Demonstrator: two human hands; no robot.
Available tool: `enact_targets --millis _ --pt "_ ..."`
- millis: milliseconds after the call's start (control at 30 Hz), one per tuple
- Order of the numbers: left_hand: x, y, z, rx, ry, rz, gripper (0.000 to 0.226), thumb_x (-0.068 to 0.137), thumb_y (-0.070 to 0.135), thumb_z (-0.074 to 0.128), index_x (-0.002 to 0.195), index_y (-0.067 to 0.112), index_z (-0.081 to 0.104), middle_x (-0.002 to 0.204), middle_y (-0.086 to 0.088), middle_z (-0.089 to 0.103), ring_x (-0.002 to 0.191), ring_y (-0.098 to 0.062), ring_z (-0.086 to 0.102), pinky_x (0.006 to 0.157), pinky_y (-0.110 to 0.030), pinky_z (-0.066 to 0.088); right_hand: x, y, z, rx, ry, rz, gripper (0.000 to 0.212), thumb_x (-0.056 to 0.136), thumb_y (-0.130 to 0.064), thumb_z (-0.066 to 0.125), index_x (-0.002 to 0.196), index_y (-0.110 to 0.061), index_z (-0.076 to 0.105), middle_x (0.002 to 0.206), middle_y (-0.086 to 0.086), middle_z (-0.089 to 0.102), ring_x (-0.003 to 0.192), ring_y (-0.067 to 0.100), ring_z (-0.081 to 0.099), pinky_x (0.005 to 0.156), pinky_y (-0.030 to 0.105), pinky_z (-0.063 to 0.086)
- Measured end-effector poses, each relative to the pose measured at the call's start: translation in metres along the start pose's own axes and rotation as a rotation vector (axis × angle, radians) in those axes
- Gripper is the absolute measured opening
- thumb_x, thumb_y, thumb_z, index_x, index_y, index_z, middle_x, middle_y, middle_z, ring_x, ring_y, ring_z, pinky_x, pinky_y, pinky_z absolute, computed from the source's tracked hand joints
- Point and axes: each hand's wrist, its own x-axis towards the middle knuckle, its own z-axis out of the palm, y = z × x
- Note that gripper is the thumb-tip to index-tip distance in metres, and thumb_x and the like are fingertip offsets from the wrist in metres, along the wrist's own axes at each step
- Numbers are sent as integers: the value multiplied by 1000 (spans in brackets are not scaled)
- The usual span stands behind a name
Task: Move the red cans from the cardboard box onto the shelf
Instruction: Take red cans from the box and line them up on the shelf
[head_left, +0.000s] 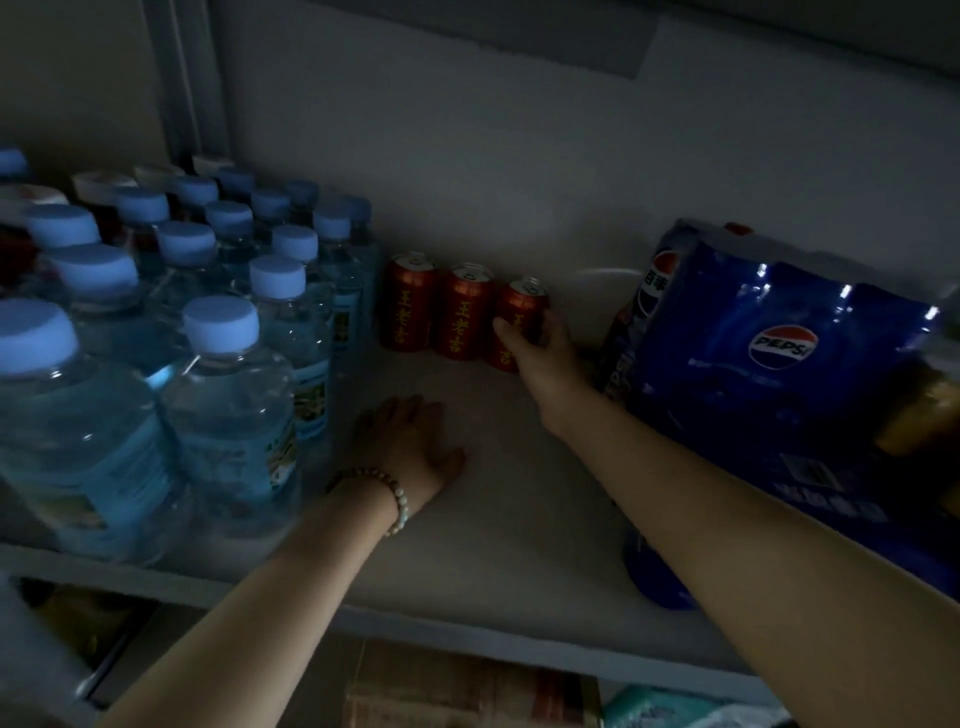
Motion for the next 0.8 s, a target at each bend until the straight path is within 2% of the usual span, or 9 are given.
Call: enact_targets --millis 67,167,267,367,433,500,633,733,800 --pt "-17 7 -15 -30 -7 43 67 90 51 43 146 26 18 154 0 18 141 -20 18 116 -36 17 -43 -15 -10 -89 -102 -50 68 89 -35 62 147 -25 27 143 -9 37 131 8 38 104 24 34" --pt "-65 18 -43 -24 39 144 62 93 49 40 146 26 18 150 0 27 136 -20 28 110 -33 26 -121 -29 -40 -379 -149 -250 57 90 -40 58 141 -34 33 145 -18 37 133 -1 33 107 19 31" --pt "-129 14 -42 0 254 337 54 90 46 41 137 20 39 135 -2 48 126 -23 42 101 -35 36 -207 -16 -68 -602 -133 -356 51 89 -37 58 135 -41 37 135 -32 37 128 -15 30 101 3 26" --pt "-183 -12 -11 -123 328 467 45 86 43 46 122 16 54 119 -1 60 116 -21 53 98 -32 38 -281 26 -82 -607 -85 -297 44 89 -37 58 130 -41 43 137 -29 41 129 -15 32 102 -1 23" --pt "-209 -35 21 -162 266 505 43 87 41 44 121 17 55 119 2 60 117 -18 52 100 -30 35 -318 65 -79 -602 -97 -214 46 86 -38 59 129 -43 43 139 -27 42 130 -13 33 104 1 25" --pt "-226 -59 61 -176 160 497 42 86 40 43 120 19 56 119 2 60 116 -18 53 100 -34 42 -347 111 -71 -621 -148 -149 49 84 -37 60 131 -42 45 140 -30 38 131 -14 31 104 2 25" --pt "-244 -101 156 -170 -105 324 47 87 49 38 123 24 52 122 4 55 109 -18 56 85 -35 50 -385 218 -49 -677 -266 59 57 87 -23 64 134 -41 37 143 -31 27 132 -17 23 107 6 23" --pt "-250 -127 230 -88 -281 187 44 92 46 42 132 28 41 131 7 48 114 -16 52 87 -30 47 -400 296 -35 -669 -258 237 52 89 -24 63 136 -27 43 147 -13 34 134 4 35 103 16 30" --pt "-256 -143 282 -42 -412 118 48 92 47 42 136 28 35 137 6 43 120 -16 47 93 -33 47 -403 346 -26 -665 -280 371 50 91 -22 60 137 -16 42 143 -2 41 131 15 39 97 18 32"
